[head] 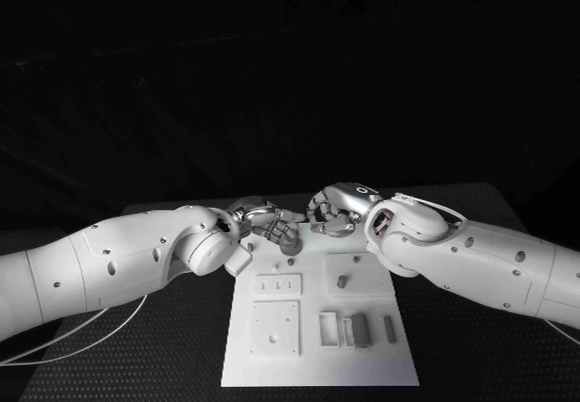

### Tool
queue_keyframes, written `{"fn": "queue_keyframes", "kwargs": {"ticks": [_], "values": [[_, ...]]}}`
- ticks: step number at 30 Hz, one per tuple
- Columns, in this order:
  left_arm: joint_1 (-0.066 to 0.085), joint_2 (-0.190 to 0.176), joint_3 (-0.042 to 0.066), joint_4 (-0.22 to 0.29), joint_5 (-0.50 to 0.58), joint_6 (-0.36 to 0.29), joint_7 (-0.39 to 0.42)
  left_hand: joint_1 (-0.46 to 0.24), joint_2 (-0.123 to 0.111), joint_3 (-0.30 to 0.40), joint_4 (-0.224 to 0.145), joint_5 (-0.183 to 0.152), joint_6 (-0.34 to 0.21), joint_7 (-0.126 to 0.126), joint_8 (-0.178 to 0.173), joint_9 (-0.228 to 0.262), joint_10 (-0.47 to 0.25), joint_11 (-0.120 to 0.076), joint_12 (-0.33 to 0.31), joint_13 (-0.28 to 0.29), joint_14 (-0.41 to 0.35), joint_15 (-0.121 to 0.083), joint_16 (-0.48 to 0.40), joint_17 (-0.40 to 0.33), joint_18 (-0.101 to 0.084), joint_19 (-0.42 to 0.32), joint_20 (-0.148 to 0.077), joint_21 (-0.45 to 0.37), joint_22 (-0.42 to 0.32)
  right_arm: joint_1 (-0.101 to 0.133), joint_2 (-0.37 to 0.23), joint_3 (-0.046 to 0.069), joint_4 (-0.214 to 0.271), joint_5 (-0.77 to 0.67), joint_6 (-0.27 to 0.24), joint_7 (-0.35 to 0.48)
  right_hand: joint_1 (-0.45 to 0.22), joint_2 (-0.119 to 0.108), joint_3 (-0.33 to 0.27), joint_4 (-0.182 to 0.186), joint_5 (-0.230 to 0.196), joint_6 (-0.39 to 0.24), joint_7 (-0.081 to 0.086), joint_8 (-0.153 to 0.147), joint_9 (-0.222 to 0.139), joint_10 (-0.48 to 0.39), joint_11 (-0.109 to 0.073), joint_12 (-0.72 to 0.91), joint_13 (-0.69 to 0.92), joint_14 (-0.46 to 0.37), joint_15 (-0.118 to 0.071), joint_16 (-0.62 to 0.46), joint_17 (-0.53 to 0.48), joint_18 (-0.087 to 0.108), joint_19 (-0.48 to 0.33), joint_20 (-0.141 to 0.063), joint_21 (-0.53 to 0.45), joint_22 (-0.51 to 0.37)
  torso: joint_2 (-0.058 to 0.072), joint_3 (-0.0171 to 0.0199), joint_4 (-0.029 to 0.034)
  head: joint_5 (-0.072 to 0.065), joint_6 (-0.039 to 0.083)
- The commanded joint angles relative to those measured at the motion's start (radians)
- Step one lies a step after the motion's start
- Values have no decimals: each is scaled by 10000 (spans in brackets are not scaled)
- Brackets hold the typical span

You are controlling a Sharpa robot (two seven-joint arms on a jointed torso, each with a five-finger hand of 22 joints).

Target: Assemble the parts on the task board

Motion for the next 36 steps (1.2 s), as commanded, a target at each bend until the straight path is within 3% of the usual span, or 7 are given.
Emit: {"fn": "queue_keyframes", "kwargs": {"ticks": [1,7,36], "values": [[8,38,2,53,-67,146,-136,-85,8,-14,47,-2,20,22,-40,-15,-47,38,-51,12,-57,10,-46,18,84,-36,-1,-52,13,-9,41,2,65,-223,-87,-127,-61,-42,9,44,34,520,205,207,350,13,-76,-45,-14,13,-35,31,-10,85,63,-41,30,179,7,7,-1,1,-8],[8,103,-6,68,-68,125,-135,-127,-1,-30,69,-1,33,22,-48,-28,-48,38,-53,22,-56,11,-55,37,85,-37,0,-55,24,-12,102,2,180,-281,-75,-97,-67,-51,10,50,35,521,202,205,353,17,-79,-45,-15,21,-38,32,-11,85,70,-44,32,179,7,28,-4,52,-43],[8,266,-14,25,318,252,-72,51,275,1,-150,-1,98,12,-94,-99,-40,30,-53,96,-45,11,-124,173,89,-45,4,-77,103,-38,351,2,344,-280,29,-35,-81,-72,24,67,38,530,194,201,365,31,-88,-42,-16,43,-48,34,-15,85,90,-56,37,178,11,18,-4,35,-84]]}}
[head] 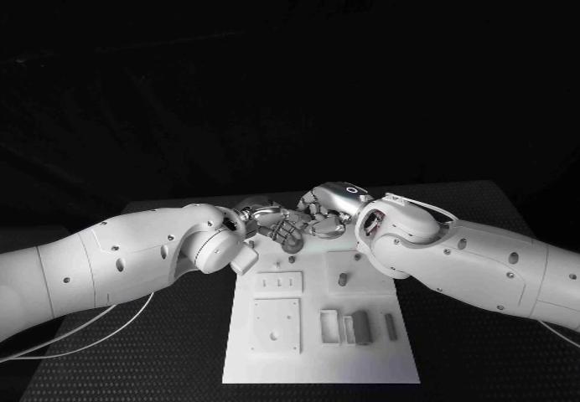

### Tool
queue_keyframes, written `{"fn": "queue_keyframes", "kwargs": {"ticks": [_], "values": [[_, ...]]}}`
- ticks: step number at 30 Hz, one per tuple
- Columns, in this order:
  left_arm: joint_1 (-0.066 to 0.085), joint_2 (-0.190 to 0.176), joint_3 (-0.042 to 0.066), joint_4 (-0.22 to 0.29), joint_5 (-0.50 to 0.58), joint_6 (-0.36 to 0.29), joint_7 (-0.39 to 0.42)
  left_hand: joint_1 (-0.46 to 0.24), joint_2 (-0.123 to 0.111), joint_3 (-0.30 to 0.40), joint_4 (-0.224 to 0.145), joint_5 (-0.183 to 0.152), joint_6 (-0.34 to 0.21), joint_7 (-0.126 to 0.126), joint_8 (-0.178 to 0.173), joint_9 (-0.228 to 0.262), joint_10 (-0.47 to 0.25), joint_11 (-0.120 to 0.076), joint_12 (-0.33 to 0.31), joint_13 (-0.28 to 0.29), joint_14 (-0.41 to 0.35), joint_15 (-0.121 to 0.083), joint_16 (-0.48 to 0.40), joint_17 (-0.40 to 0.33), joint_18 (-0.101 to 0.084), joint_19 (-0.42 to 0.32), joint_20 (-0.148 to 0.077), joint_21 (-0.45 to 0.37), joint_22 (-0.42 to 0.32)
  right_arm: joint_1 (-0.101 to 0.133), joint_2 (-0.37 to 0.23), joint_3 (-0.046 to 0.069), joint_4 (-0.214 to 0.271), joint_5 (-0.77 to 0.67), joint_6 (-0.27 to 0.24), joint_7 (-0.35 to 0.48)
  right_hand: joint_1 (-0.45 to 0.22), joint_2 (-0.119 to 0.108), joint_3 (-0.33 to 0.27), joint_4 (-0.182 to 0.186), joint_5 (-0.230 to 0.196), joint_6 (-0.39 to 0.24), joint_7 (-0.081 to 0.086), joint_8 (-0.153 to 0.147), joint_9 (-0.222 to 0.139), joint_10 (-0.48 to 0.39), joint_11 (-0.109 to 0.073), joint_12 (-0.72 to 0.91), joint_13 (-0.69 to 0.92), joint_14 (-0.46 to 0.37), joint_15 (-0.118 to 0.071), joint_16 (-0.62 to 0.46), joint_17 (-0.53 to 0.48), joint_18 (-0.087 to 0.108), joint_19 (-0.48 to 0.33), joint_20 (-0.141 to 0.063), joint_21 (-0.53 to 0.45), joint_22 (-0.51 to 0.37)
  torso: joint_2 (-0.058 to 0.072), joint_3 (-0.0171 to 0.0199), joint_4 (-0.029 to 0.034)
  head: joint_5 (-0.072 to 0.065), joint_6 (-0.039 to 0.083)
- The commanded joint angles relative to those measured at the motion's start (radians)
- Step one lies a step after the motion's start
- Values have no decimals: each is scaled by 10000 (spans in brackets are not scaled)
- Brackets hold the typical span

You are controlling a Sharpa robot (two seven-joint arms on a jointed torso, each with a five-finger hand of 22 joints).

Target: Assemble the parts on the task board

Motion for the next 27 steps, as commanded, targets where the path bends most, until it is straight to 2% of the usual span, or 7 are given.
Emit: {"fn": "queue_keyframes", "kwargs": {"ticks": [1,10,19,24,27], "values": [[16,52,19,58,181,184,125,25,93,2,-74,-1,81,-11,-47,-6,2,-11,-53,18,-43,11,-40,15,158,-42,6,-39,18,-23,62,-7,26,-107,91,77,23,36,0,44,38,502,222,29,363,-22,-70,-37,-9,14,-85,34,-16,157,55,-21,38,178,0,0,3,-12,-8],[16,25,19,47,237,18,193,148,264,23,-237,0,145,-34,-39,-23,49,-33,-37,60,-14,2,-65,73,160,-24,1,-41,56,-54,94,-7,-28,-104,183,93,20,32,2,46,37,511,219,32,367,-18,-72,-36,-9,18,-87,35,-16,157,58,-23,39,178,-1,-1,0,-4,-8],[16,5,19,20,237,-24,188,321,766,67,-558,-1,335,-108,23,-23,189,-94,-1,136,40,-5,-107,170,145,3,-2,-48,118,-70,85,-7,-38,-103,224,119,20,34,5,48,38,518,216,35,371,-15,-74,-35,-9,22,-88,36,-17,157,60,-25,39,178,1,5,1,-13,-15],[16,12,19,-24,237,-156,159,440,1183,119,-854,-1,530,-214,97,-7,354,-170,44,202,120,-37,-106,270,144,51,-28,-40,173,-75,76,-7,7,-95,214,144,19,32,6,49,37,523,214,37,374,-14,-76,-35,-9,24,-89,36,-17,157,62,-26,40,178,-3,7,10,-7,-31],[16,17,19,-56,236,-198,146,538,1354,229,-984,-1,646,-270,140,3,462,-219,76,239,165,-58,-105,319,144,85,-45,-34,198,-79,76,-7,21,-94,223,146,18,32,7,49,37,525,213,37,376,-13,-77,-34,-9,25,-90,36,-18,157,62,-27,40,178,0,14,6,5,-43]]}}
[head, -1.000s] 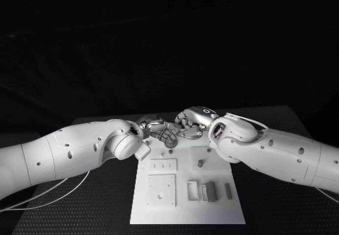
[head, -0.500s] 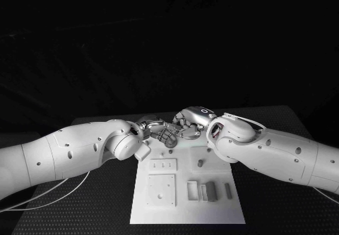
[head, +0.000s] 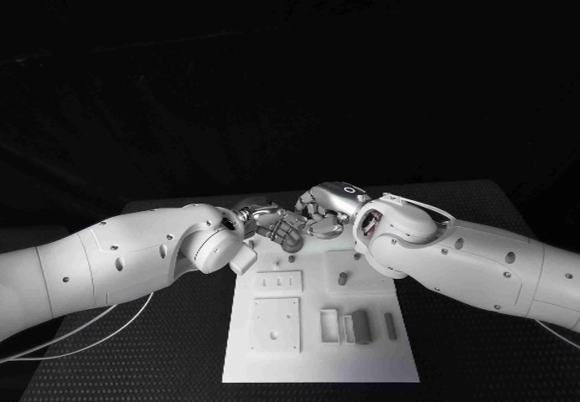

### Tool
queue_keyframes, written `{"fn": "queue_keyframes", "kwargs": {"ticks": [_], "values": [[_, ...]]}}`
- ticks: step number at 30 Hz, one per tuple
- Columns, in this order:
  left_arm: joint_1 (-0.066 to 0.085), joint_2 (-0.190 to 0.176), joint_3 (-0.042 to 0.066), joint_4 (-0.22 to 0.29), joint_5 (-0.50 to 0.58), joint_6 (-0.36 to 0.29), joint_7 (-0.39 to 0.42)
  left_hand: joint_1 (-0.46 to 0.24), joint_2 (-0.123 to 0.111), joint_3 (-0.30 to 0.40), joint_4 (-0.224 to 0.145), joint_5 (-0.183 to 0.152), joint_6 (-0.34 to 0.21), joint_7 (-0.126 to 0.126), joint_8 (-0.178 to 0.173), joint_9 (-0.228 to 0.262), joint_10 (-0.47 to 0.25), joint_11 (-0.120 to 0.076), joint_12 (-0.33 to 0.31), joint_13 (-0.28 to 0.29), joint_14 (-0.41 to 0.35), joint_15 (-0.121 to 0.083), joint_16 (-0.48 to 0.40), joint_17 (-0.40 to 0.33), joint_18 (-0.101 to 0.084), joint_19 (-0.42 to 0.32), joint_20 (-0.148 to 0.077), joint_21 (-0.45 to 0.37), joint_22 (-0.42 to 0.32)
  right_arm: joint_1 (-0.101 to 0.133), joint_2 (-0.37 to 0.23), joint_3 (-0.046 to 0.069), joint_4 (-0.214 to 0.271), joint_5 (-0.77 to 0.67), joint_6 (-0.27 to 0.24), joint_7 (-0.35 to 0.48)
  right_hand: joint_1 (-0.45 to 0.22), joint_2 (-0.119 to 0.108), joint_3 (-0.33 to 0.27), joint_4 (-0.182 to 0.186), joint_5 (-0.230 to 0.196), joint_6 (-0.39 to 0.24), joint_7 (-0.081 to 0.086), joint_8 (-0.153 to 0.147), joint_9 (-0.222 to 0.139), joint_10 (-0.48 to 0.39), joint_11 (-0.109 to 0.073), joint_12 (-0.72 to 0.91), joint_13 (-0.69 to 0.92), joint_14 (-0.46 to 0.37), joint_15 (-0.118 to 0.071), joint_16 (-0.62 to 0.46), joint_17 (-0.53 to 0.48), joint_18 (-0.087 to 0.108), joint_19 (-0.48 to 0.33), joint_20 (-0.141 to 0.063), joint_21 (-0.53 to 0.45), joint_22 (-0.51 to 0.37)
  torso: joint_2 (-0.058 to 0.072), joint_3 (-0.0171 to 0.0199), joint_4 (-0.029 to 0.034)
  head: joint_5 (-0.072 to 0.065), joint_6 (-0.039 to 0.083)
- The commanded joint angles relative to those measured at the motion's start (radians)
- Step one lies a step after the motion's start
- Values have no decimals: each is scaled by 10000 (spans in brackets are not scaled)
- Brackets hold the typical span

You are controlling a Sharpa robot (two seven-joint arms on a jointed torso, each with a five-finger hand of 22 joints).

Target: Assemble the parts on the task board

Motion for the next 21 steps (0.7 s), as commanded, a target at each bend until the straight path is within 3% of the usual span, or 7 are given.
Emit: {"fn": "queue_keyframes", "kwargs": {"ticks": [1,21], "values": [[32,36,34,-11,96,-161,184,46,239,75,-116,0,139,-47,77,7,141,-13,73,38,132,-13,-61,44,49,82,-31,-30,28,-47,18,-22,51,-83,213,131,30,97,9,51,64,518,220,24,372,-13,-79,-34,-10,-20,-80,36,-9,76,64,-29,40,178,1,11,-2,18,-17],[21,-22,34,31,-258,-131,31,13,455,275,-273,-4,844,-338,370,179,830,-335,312,377,426,-154,-10,399,14,304,-167,57,244,-77,-5,-22,3,-89,279,104,19,73,7,52,61,524,217,23,380,-7,-83,-34,-10,-14,-84,35,-11,76,68,-33,40,178,0,6,-4,0,-21]]}}
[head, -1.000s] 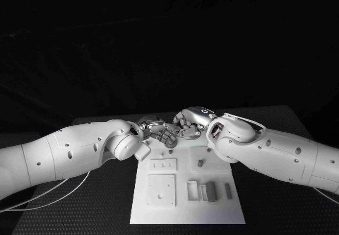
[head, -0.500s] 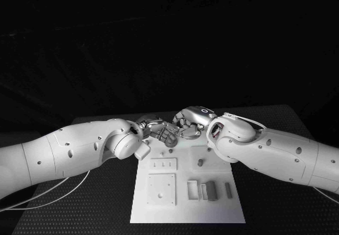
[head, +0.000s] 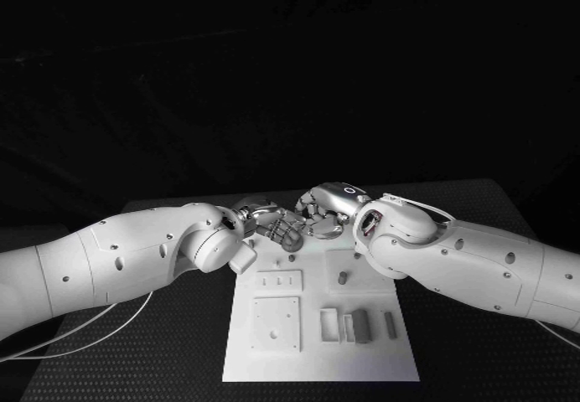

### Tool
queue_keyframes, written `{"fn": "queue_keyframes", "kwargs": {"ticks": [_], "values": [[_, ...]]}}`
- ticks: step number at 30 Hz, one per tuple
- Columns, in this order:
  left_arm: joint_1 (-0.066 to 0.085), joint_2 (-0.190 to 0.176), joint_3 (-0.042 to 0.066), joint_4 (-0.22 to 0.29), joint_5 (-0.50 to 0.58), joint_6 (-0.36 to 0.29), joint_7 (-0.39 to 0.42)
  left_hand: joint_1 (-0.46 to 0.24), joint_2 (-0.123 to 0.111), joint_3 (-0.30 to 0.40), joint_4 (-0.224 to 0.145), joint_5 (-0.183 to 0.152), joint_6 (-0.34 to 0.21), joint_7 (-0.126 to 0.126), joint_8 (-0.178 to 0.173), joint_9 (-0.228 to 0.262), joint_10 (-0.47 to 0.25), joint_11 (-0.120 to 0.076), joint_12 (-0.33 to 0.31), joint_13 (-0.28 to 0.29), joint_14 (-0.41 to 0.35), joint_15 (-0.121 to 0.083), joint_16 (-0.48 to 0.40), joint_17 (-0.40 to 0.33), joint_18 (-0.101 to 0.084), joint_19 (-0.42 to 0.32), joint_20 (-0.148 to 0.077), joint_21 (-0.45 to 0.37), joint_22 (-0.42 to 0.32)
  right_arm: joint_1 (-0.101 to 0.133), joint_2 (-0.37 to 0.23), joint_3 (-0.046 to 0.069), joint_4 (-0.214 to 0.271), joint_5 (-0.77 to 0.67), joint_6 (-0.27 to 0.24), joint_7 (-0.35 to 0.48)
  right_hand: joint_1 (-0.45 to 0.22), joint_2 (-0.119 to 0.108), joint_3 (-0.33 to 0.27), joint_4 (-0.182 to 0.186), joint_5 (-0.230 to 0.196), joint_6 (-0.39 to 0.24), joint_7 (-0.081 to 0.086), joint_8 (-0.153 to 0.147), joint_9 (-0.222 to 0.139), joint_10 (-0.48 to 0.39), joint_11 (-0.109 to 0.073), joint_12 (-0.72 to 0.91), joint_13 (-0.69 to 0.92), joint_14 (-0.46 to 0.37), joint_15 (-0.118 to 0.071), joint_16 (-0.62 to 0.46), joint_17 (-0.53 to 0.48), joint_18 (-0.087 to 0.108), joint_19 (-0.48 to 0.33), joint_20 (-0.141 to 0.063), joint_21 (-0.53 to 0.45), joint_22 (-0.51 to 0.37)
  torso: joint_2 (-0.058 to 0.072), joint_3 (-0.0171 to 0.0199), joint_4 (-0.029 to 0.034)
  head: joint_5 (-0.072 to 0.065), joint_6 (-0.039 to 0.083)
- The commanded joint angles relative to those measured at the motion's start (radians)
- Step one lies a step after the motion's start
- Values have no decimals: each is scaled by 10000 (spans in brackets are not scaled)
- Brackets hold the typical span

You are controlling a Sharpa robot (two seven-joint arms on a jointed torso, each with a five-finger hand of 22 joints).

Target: Assemble the parts on the task board

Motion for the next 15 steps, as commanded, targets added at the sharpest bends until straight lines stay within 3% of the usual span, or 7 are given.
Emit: {"fn": "queue_keyframes", "kwargs": {"ticks": [1,7,15], "values": [[21,-5,30,27,-164,-114,111,-22,106,49,-13,35,362,-280,76,56,96,-17,68,57,83,-19,-3,61,36,83,-13,62,32,-39,2,-19,4,-88,272,105,-5,47,7,55,62,524,218,33,381,-8,-84,-34,-11,-8,-93,35,-12,97,69,-34,41,178,3,-4,5,-8,2],[11,-13,30,51,-302,-110,88,-21,135,55,-26,35,442,-324,128,154,194,-70,123,209,165,-71,48,215,29,157,-65,106,115,-64,16,-19,-31,-80,243,101,-22,1,6,62,63,519,218,25,385,-9,-85,-38,-13,-9,-95,28,-15,97,67,-35,37,177,3,-6,12,-9,-18],[-2,-32,30,55,-476,-205,59,35,136,69,-39,35,497,-361,172,261,261,-114,173,369,228,-115,83,362,19,210,-113,146,204,-71,0,-19,-44,63,254,106,-192,-456,50,308,67,179,341,-223,315,-87,22,-78,-16,-50,-20,-26,-39,97,49,-34,-23,156,-1,-8,3,6,-37]]}}
